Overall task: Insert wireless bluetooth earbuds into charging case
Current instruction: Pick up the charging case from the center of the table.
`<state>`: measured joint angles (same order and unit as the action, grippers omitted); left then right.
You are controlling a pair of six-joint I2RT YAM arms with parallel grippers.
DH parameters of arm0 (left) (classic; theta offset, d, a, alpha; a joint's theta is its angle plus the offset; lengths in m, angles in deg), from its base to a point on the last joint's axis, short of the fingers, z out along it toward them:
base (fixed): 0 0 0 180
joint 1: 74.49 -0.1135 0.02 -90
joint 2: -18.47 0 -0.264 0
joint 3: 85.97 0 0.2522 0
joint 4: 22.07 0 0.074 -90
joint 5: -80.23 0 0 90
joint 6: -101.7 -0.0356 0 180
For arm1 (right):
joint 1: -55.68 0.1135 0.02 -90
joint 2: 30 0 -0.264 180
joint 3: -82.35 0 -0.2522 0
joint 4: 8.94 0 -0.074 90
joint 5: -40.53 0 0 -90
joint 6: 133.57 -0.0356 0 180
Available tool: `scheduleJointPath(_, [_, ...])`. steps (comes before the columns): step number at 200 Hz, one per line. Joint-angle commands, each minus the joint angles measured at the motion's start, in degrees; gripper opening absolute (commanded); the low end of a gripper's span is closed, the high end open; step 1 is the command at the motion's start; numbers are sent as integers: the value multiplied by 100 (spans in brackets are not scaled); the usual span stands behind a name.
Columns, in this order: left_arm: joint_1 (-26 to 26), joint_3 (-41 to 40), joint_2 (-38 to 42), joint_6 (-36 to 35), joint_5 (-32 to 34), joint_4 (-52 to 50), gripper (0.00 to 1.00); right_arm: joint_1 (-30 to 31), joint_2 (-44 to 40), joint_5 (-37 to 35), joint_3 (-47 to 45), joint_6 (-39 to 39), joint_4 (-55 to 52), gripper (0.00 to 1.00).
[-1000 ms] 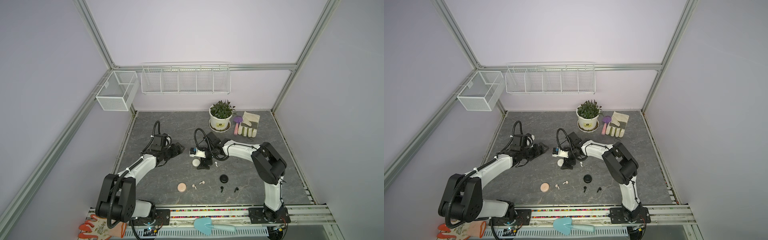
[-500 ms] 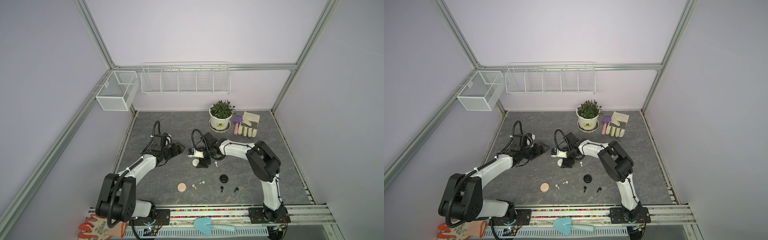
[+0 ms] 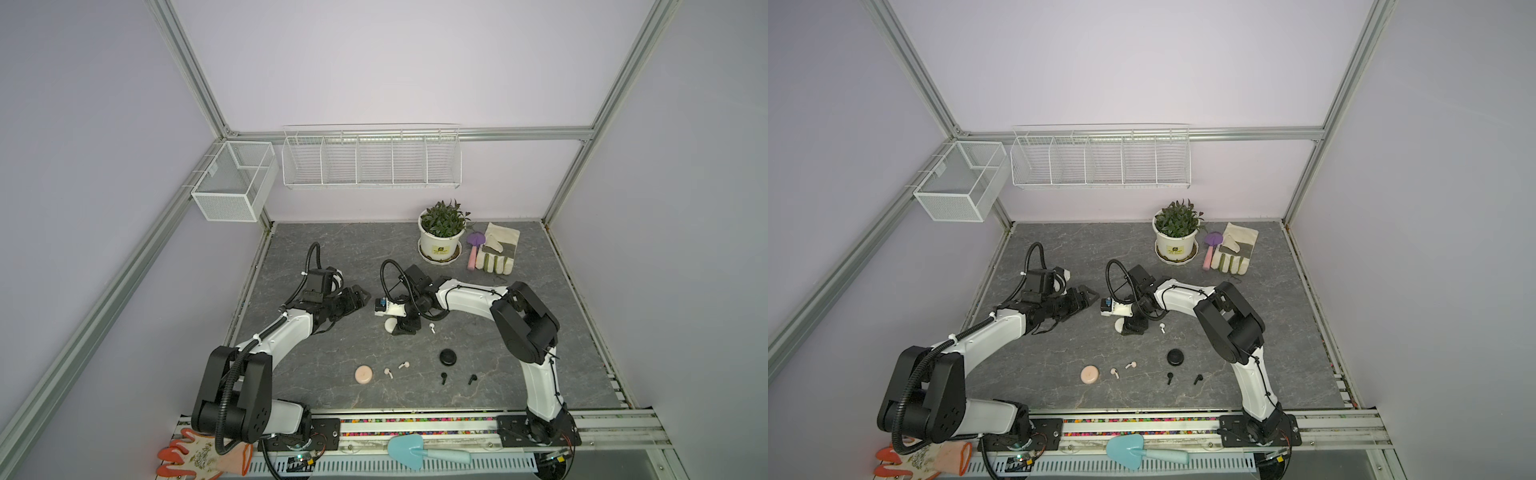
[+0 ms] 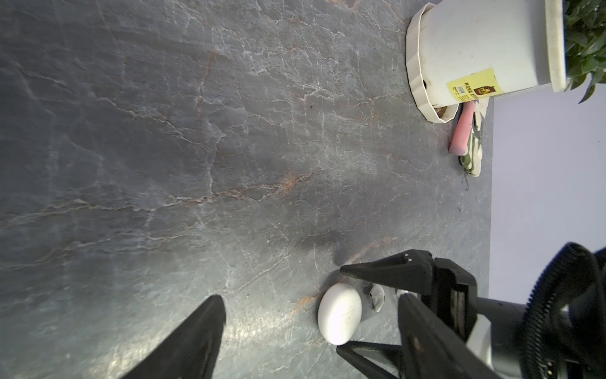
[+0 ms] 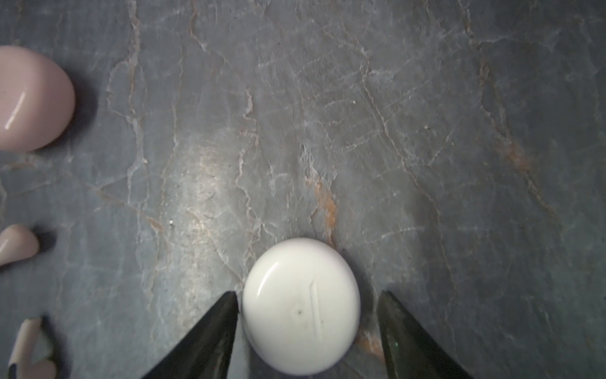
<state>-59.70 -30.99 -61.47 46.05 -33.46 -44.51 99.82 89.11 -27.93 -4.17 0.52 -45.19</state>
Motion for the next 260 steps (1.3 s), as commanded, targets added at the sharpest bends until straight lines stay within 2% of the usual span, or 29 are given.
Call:
scheduleJointPath(1, [-24, -64, 40, 78, -26, 43, 83, 58, 147, 4, 107, 65, -134, 68])
scheduleJointPath(108, [-117, -192, 275, 98, -38, -1, 83, 152, 217, -190, 173, -12, -163, 61])
scheduleJointPath(171, [-122, -201, 272, 124, -62, 51, 83, 168, 199, -349, 142, -83, -261, 66])
scheduleJointPath(197, [-116, -210, 260, 125, -64, 45, 83, 197, 235, -334, 148, -120, -213, 63])
scheduleJointPath(221, [-121, -228, 304, 133, -53, 34, 83, 200, 236, -299, 158, -178, -213, 54])
scheduleJointPath(260, [-126, -252, 411, 132, -64, -91, 82, 192, -9, -240, 121, -317, -146, 51])
